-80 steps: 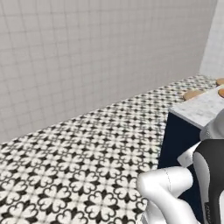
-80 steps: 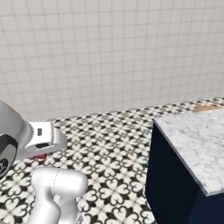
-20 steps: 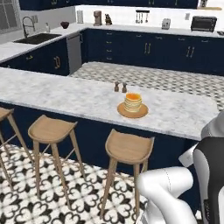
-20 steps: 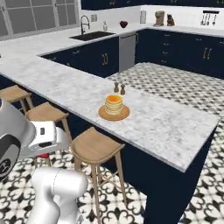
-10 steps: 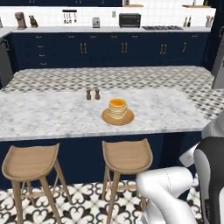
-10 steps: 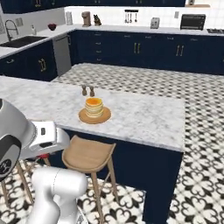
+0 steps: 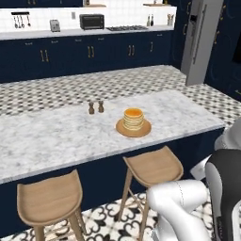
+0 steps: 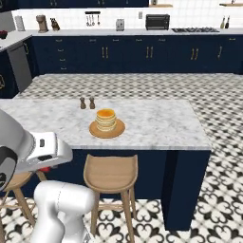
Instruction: Take the strawberry from the fridge and place it on top of the pancake, located on the dining counter.
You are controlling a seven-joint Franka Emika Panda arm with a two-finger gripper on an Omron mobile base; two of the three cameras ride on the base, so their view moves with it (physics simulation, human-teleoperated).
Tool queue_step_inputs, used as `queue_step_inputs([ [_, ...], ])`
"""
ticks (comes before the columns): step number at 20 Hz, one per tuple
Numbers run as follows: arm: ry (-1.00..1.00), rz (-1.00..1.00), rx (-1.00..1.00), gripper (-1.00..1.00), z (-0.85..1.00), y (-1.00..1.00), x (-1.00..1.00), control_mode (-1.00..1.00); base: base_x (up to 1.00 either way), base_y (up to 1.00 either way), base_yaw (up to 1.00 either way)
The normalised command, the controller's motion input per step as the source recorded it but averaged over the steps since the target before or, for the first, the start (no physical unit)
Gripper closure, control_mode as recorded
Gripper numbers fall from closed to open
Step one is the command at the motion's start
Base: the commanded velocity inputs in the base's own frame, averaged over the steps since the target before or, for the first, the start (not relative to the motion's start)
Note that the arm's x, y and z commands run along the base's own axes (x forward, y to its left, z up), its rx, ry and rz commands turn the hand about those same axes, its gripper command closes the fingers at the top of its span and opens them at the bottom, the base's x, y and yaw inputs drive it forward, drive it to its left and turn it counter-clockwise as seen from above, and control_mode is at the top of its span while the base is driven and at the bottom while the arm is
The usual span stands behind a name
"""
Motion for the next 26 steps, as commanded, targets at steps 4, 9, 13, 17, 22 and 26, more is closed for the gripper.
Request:
queue_step_inputs([
  [4,0.0,0.0,0.0,1.0,0.0,0.0,0.0,1.0,0.67,0.35,-0.19],
  [9,0.0,0.0,0.0,1.0,0.0,0.0,0.0,1.0,0.78,0.18,-0.05],
  [13,0.0,0.0,0.0,1.0,0.0,0.0,0.0,1.0,0.66,0.19,-0.04],
  [17,0.0,-0.01,0.0,1.0,0.0,0.08,0.25,-1.0,0.67,0.22,-0.05],
  [22,0.0,-0.01,0.0,1.0,0.01,0.34,1.0,-1.0,0.0,0.0,0.0],
  [26,0.04,0.02,0.0,1.0,0.05,0.02,1.0,-1.0,0.0,0.0,0.0],
])
